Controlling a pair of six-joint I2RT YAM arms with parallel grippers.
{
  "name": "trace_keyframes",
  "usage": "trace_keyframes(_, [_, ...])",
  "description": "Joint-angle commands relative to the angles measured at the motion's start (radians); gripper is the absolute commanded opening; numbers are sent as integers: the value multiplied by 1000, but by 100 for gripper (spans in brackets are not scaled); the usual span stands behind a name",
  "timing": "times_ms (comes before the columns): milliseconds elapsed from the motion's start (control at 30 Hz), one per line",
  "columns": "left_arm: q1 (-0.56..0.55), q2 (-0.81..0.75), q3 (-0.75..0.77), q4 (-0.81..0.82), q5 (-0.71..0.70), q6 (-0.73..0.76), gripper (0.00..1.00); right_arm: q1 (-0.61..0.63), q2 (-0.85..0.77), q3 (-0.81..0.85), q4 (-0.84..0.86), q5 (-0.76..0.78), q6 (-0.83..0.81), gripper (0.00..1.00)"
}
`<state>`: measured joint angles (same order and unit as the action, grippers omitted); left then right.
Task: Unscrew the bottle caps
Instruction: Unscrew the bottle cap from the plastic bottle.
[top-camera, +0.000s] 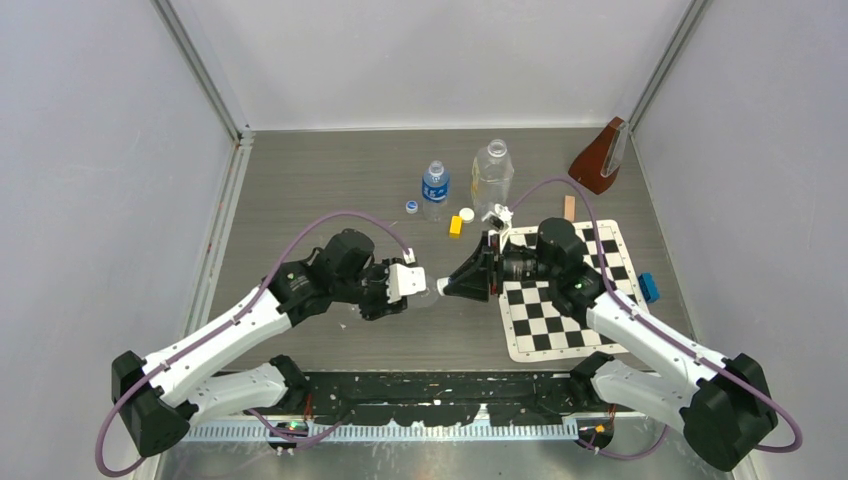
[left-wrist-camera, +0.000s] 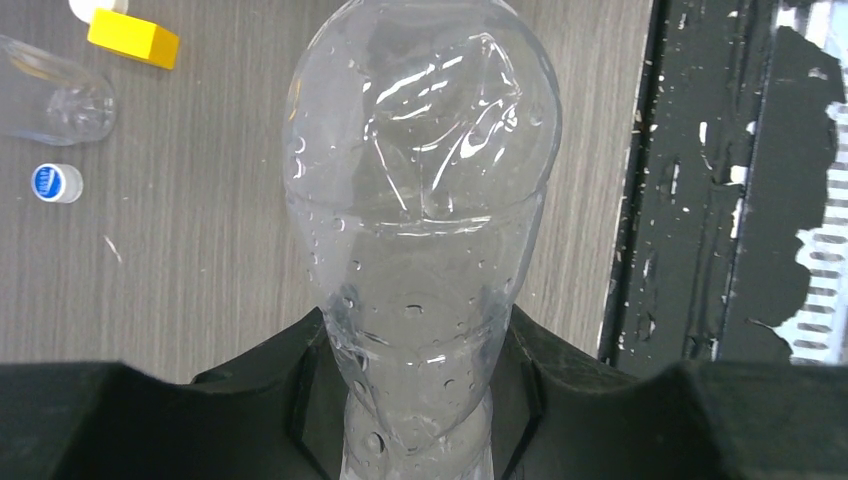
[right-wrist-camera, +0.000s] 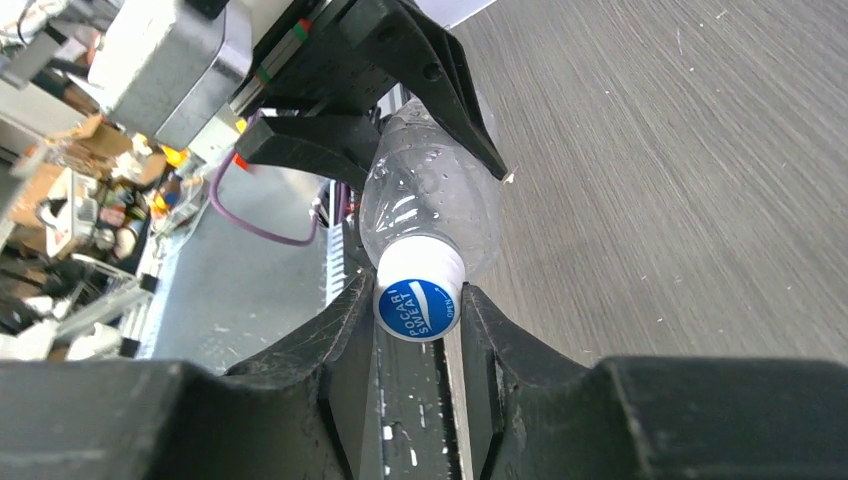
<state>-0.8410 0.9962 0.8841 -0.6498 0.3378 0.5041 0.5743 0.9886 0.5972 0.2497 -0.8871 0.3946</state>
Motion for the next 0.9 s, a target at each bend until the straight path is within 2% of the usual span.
trace_keyframes(0, [-7, -11, 69, -17, 204, -4, 0, 7, -15, 59, -20, 2, -225, 0])
trace_keyframes(167, [-8, -11, 72, -21, 265, -6, 0, 34, -71, 54, -116, -14, -498, 0])
trace_keyframes(300, [-7, -7, 80, -23, 336, -4, 0, 54, -93, 63, -191, -16, -656, 0])
trace_keyframes(467, [-7, 11, 96, -47, 401, 2, 0, 69, -119, 57, -218, -5, -807, 0])
trace_keyframes(733, [-7, 45, 113, -87, 499, 8, 0, 122, -153, 71, -366, 28, -1094, 0])
trace_keyframes(867, [-7, 50, 125, -108, 532, 7, 0, 129, -156, 75, -384, 51, -1167, 1])
